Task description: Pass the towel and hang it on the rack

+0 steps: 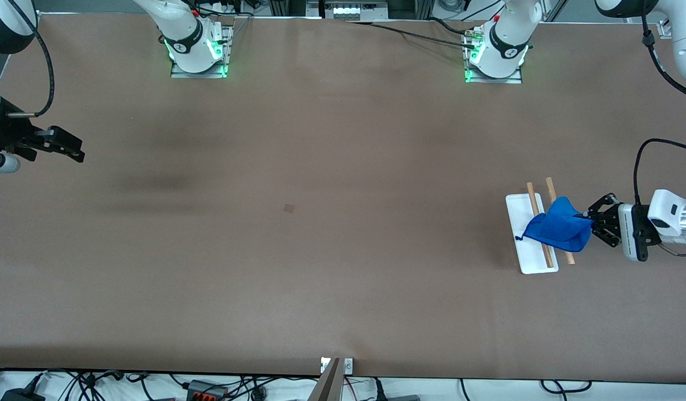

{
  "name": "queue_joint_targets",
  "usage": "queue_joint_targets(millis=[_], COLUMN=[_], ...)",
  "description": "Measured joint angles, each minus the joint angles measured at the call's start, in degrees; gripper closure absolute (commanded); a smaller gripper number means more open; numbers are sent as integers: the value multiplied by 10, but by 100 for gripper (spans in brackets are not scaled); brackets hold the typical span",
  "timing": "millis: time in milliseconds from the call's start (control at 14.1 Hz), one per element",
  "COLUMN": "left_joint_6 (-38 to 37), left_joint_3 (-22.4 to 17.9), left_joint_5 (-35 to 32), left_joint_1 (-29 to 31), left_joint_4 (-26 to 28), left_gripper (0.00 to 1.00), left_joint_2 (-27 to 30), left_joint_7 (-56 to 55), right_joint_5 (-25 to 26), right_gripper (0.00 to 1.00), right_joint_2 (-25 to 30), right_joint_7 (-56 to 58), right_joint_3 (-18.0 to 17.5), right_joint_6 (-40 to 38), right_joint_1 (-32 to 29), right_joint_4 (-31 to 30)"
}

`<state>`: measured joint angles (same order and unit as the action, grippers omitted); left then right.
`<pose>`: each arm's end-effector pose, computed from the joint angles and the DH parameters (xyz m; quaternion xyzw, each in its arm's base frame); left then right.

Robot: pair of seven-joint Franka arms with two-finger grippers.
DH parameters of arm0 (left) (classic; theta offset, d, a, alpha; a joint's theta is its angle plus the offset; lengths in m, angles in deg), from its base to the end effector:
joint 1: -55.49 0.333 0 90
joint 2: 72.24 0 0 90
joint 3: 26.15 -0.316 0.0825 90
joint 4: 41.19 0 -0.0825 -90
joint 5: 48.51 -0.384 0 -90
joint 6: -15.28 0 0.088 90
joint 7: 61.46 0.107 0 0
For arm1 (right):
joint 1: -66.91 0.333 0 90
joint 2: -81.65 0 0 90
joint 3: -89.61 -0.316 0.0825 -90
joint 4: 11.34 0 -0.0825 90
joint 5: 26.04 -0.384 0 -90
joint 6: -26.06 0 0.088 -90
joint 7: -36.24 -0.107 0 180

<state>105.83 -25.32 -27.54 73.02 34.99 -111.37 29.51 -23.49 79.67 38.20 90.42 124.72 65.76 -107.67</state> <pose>0.6655 0.1621 0.3092 0.7899 -0.5463 0.0227 0.2775 0.5735 -0.0236 0.5657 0.9997 0.0033 0.0023 0.0223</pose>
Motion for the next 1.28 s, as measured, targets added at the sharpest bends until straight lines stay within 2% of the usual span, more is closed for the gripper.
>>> queue_joint_targets(millis=[71, 850, 1276], left_joint_6=[0, -10, -42], left_joint_3=[0, 0, 0], left_joint_5=[0, 0, -11], left_joint_1=[1, 15, 15], left_joint_4=[0, -5, -13], left_gripper=[0, 0, 0], left_joint_2=[-1, 5, 14], left_joint_7=[0, 0, -12], right_joint_5=[0, -1, -1], right_gripper=[0, 0, 0], right_joint_2=[0, 4, 5], right_joint_7=[1, 2, -11], right_joint_3=[0, 0, -1], right_joint_6=[-3, -15, -15], right_joint_1=[0, 1, 1], right_joint_4=[0, 0, 0])
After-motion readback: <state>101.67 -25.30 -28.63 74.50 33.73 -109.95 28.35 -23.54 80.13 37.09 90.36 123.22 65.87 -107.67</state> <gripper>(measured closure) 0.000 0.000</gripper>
